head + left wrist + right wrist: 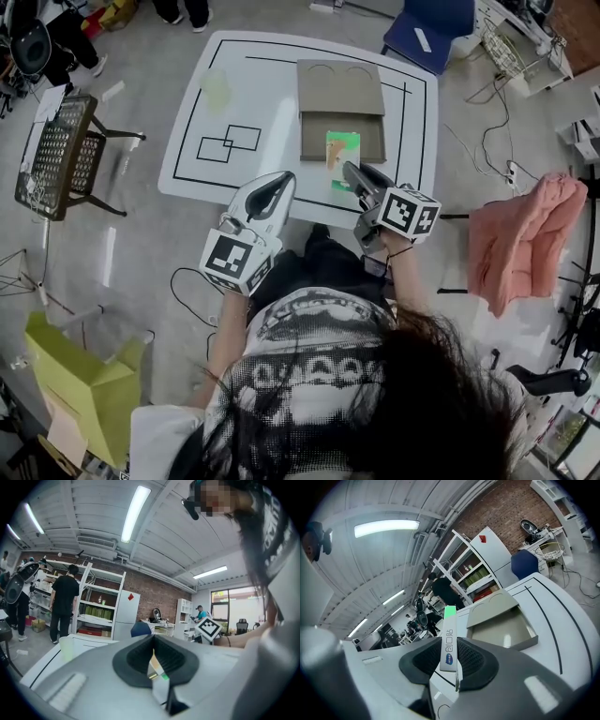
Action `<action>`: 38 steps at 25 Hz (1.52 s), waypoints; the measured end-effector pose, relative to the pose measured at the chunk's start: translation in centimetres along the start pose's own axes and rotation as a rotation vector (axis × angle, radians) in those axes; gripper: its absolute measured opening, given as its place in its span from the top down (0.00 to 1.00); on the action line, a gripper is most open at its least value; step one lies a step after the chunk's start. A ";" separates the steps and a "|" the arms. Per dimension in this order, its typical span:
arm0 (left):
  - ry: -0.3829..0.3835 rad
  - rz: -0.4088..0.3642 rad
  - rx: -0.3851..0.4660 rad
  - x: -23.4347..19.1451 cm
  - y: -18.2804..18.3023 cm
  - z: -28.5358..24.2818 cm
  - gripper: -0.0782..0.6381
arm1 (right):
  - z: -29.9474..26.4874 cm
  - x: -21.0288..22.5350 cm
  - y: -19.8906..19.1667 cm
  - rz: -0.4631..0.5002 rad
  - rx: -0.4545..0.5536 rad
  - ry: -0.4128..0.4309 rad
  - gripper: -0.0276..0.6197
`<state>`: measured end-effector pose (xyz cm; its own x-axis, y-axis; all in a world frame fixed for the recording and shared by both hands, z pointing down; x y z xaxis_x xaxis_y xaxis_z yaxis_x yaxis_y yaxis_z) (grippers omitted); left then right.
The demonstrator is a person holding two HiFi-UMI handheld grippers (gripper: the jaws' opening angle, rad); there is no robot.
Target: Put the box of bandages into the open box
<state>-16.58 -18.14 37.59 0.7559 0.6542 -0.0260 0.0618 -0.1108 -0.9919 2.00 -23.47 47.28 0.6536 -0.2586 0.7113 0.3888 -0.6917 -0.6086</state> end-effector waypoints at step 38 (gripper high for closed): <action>0.022 0.013 -0.070 0.0 -0.9 -6.0 0.89 | -13.8 11.6 4.6 0.187 -0.731 0.121 0.80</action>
<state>-12.69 -22.53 39.25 0.7710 0.6358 -0.0354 0.0967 -0.1719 -0.9804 2.42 -38.90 57.61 0.5740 -0.4582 0.6787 -0.2778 -0.8886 -0.3650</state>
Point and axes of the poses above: the fingertips, and each gripper's own axes: z backward along the fingers, x to its right, y out of its top, the point moved 5 cm from there along z, backward along the fingers, and after that the axes turned 6 degrees about -z, right-handed, at the moved point
